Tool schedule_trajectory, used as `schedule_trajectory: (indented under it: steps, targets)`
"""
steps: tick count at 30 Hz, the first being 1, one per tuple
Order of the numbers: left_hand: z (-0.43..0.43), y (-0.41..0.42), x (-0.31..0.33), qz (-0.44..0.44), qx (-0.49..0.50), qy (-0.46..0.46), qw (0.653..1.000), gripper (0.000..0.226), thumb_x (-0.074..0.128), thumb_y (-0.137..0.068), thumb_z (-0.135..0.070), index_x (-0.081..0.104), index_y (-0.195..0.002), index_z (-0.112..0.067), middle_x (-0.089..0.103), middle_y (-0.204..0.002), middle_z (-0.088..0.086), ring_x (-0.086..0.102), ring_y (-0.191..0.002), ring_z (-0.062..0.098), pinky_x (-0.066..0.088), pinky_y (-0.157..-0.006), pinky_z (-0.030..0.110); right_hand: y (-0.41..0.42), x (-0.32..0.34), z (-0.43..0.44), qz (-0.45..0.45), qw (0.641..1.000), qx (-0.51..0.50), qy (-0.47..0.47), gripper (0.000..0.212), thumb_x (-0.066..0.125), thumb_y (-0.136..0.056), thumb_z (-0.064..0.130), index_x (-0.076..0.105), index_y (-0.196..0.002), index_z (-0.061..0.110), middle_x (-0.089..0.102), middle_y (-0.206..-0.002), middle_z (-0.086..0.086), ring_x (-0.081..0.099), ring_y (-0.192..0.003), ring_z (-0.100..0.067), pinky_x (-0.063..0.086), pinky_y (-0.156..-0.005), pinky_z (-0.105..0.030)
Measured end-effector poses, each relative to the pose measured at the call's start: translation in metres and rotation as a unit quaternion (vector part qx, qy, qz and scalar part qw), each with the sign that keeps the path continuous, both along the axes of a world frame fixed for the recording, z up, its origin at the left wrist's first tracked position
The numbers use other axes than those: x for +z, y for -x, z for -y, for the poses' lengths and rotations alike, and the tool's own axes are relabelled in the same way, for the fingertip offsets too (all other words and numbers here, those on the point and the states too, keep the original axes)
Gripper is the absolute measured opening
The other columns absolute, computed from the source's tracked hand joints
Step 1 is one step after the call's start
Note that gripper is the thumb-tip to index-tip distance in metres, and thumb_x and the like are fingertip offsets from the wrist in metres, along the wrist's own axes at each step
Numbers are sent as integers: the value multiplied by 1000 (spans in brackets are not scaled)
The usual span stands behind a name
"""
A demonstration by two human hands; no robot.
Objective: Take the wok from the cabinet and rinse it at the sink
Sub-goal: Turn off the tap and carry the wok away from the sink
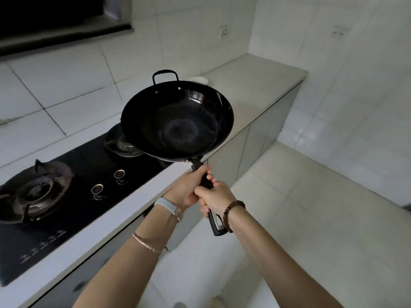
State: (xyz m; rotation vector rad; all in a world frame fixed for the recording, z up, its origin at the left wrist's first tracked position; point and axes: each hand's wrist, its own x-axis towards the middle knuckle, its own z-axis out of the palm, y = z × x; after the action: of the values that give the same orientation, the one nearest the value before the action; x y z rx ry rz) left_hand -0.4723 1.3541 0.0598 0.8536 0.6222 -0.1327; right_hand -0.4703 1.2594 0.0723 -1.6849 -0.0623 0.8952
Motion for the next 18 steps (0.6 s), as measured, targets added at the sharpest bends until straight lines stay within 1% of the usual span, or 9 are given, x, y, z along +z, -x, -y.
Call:
schedule_trajectory:
  steps: [3,6,14,18]
  targets:
    - [28,-39,5,4,-32,-5,999,34,50,-94,-16,42,-62,-13,47,-46,-3,51,-44,9,49,-50,20,-33,2,26,2,999,-34,5,7,51,-82,11,44,-82,12,43,-39,5,38,-32,-12,39,-42,-22]
    - [51,-78,6,3,-63,-5,998,33,51,-94,-15,43,-62,-12,46,-47,-1,52,-42,10,49,-47,18,-65,4,51,-6,998,-62,-5,7,51,-82,10,45,-79,13,41,-41,4,38,-35,-13,40,-42,-23]
    - [93,-184,1,8,-162,7,987,29,52,-93,-17,46,-65,-14,48,-51,-3,53,-50,10,53,-56,21,-157,-1,94,-6,990,-140,1,5,52,-83,9,50,-78,11,44,-47,1,40,-35,-12,41,-42,-22]
    - [106,-246,-2,20,-205,-3,979,32,51,-94,-18,45,-63,-15,47,-56,-2,52,-53,10,52,-56,20,-214,-2,108,6,987,-157,6,4,54,-84,11,54,-80,9,47,-49,0,43,-36,-10,44,-42,-23]
